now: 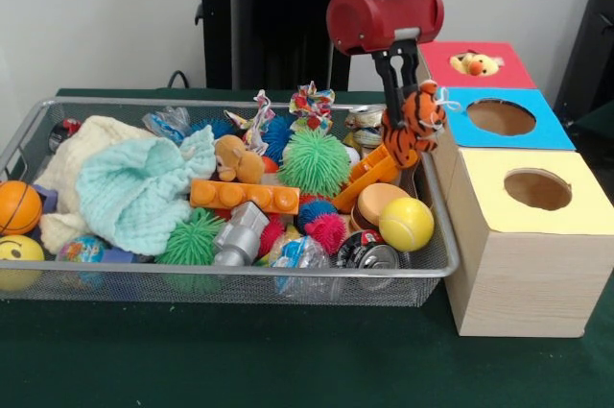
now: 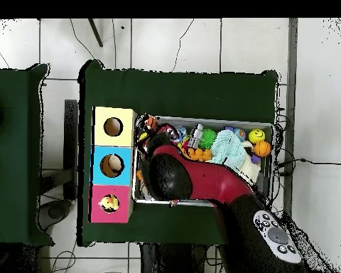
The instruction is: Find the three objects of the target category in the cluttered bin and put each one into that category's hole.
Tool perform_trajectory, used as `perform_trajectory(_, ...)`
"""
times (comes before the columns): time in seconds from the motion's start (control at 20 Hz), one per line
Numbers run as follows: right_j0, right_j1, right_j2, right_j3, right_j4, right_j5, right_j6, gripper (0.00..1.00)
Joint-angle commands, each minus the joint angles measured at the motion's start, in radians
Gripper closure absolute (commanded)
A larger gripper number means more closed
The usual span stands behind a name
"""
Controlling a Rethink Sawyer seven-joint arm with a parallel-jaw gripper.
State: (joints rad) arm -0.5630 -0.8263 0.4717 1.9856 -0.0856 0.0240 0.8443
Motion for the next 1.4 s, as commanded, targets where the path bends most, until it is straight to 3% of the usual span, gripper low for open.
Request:
perform_trajectory(0.05, -0.026, -0.035, 0.032, 0.095, 0.033, 0.095, 0.253, 1.00)
perform_trajectory(1.4, -0.020, -0.012, 0.022, 0.072, 0.029, 0.081, 0.237, 1.00)
